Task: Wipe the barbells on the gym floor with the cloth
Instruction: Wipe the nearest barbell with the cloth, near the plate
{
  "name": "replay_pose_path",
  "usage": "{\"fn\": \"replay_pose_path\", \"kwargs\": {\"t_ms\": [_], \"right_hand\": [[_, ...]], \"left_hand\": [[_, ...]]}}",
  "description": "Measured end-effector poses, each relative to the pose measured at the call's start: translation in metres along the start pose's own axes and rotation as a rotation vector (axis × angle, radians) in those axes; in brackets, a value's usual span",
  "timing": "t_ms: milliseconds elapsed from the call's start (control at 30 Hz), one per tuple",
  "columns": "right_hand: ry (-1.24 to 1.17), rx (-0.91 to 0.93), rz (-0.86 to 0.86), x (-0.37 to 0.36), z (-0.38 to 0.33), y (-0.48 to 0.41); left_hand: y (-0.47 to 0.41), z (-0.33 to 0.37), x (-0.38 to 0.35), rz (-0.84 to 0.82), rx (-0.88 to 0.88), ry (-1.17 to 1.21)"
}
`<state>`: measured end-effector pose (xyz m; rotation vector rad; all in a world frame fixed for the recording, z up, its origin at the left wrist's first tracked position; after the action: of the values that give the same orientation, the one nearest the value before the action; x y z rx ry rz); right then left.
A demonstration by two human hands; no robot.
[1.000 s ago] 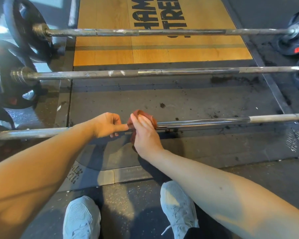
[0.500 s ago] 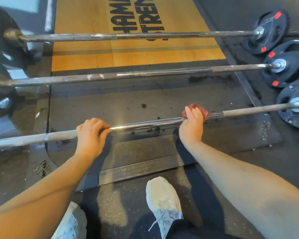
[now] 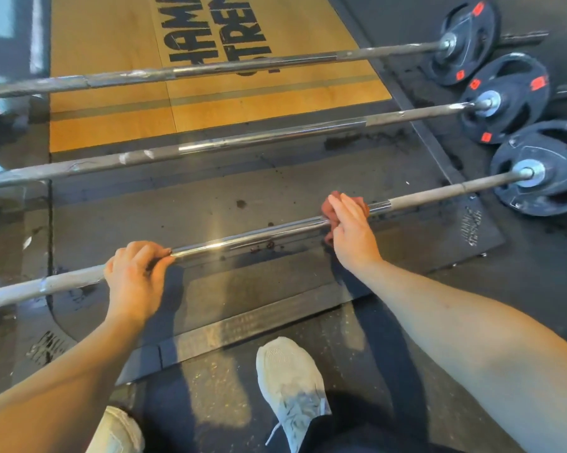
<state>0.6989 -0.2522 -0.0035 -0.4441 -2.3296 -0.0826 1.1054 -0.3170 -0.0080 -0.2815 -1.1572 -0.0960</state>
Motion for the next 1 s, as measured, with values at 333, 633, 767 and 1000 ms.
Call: {"fn": "replay_pose_path", "kwargs": {"t_ms": [333, 633, 767, 1000], "right_hand": [[0.045, -0.104, 0.216, -0.021, -0.023, 0.010], [-0.199, 0.169, -0.356, -0.160, -0.167, 0.059], [-0.163, 0.188, -0.402, -0.125, -0.140, 0.050], [0.006, -0.132, -0.060, -0.043, -0.042, 0.027]], "left_hand": [[0.002, -0.001, -0.001, -0.011, 0.011, 0.034], [-0.003, -0.002, -0.001, -0.052, 0.024, 0.025], [-0.004, -0.004, -0.001, -0.038, 0.018, 0.063], [-0.001, -0.006, -0.002, -0.030, 0.047, 0.127]]}}
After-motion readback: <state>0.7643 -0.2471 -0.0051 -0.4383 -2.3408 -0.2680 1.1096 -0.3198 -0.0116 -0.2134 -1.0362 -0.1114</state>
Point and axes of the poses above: each hand's wrist, its own y-axis away from the middle knuckle, its own x-axis out of the back of the hand, z = x × y, the point moved 4 cm from there along -y, towards the middle knuckle, and after that the axes turned 7 degrees about -y, right-handed, at the moved point
